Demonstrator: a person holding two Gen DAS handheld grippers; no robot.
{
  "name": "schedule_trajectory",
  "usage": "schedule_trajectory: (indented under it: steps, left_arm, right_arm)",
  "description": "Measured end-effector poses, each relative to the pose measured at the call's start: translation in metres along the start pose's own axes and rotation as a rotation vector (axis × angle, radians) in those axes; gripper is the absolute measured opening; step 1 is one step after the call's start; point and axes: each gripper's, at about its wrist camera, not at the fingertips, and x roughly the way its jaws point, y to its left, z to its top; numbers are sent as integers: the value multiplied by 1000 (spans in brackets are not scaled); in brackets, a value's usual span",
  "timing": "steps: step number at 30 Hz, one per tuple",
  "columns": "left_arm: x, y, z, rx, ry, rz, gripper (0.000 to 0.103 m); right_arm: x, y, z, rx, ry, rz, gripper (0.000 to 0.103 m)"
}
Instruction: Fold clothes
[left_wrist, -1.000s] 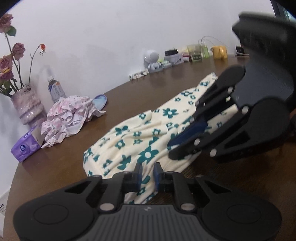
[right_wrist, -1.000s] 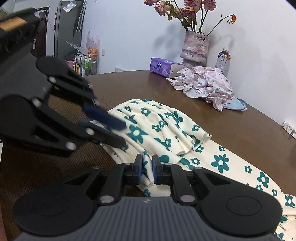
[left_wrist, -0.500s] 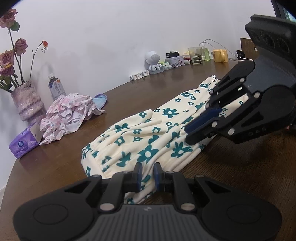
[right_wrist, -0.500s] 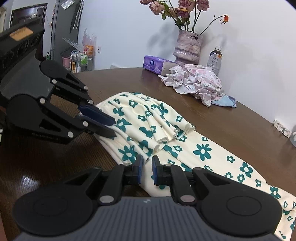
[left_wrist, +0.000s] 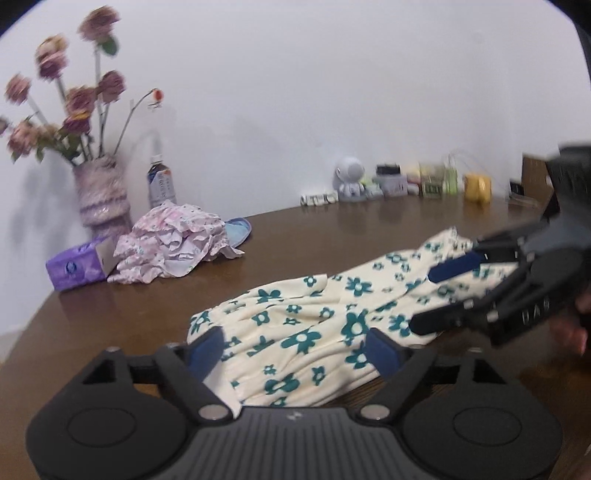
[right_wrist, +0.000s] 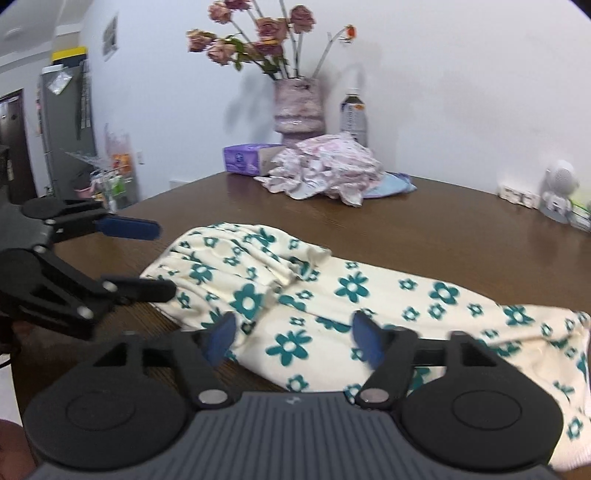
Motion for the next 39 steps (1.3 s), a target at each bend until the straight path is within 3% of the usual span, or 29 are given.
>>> schedule_trajectory:
  steps: [6, 11, 19, 26, 33, 39]
  left_arm:
    - [-5, -2, -8, -127, -14, -32, 93]
    - [-4, -1, -14, -230, -14, -26, 94]
    - [8, -4, -22, -276, 64, -37, 95]
    - [11, 0, -28, -335, 77, -42, 95]
    - [3, 3, -23, -350, 21, -20, 95]
    - [5, 4, -25, -371, 25, -25, 96]
  right_arm:
    - [-10, 0, -11, 32, 2, -42, 101]
    - [-11, -1, -18, 45, 17, -83, 102]
    - [-14, -5, -23, 116, 32, -99, 102]
    - [-18, -10, -29, 202, 34, -88, 102]
    - [-23, -6, -31, 194, 31, -136, 103]
    - [-32, -1, -41, 206, 9, -175, 103]
